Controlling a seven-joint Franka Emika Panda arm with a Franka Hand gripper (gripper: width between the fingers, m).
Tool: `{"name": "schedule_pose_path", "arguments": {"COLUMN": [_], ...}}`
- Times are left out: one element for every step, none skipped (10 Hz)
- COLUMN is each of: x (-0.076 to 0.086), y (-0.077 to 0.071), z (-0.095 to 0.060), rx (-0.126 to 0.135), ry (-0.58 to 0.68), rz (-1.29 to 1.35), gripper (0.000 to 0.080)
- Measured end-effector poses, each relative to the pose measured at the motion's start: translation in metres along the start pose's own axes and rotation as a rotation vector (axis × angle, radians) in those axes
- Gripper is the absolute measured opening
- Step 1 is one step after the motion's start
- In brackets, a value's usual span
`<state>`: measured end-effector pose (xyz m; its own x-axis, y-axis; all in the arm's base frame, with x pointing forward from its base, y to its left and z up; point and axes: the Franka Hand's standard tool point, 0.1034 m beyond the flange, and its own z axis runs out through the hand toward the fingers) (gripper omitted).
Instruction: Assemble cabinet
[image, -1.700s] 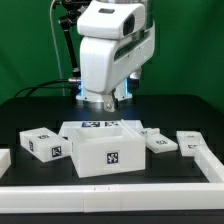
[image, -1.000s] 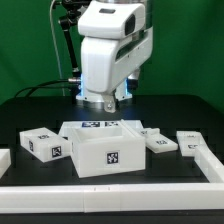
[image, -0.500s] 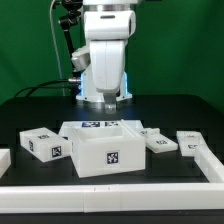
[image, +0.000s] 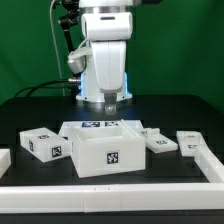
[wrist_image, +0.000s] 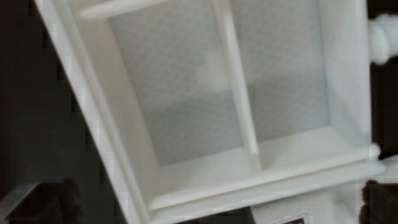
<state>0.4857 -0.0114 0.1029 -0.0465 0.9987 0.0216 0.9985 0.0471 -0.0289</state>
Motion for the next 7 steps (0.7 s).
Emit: {"name": "schedule_pose_path", "arguments": {"x": [0.001, 0.000, 0.001, 0.000, 0.000, -0.001, -0.001], "y": [-0.008, -0.017, -0.021, -0.020, -0.020, -0.021, -0.022], "z": [0.006, 0.012, 0.016, 0.015, 0.016, 0.016, 0.016], "rx": [0.002, 0.018, 0.022, 0.021, 0.022, 0.022, 0.026], "ry": [0.001, 0.004, 0.003, 0.002, 0.002, 0.002, 0.003], "rz": [-0.103, -0.182, -0.183, -0.178, -0.176, -0.176, -0.176], "gripper": [0.0797, 0.0797, 0.0797, 0.0797, 0.0797, 0.0797, 0.0797]}}
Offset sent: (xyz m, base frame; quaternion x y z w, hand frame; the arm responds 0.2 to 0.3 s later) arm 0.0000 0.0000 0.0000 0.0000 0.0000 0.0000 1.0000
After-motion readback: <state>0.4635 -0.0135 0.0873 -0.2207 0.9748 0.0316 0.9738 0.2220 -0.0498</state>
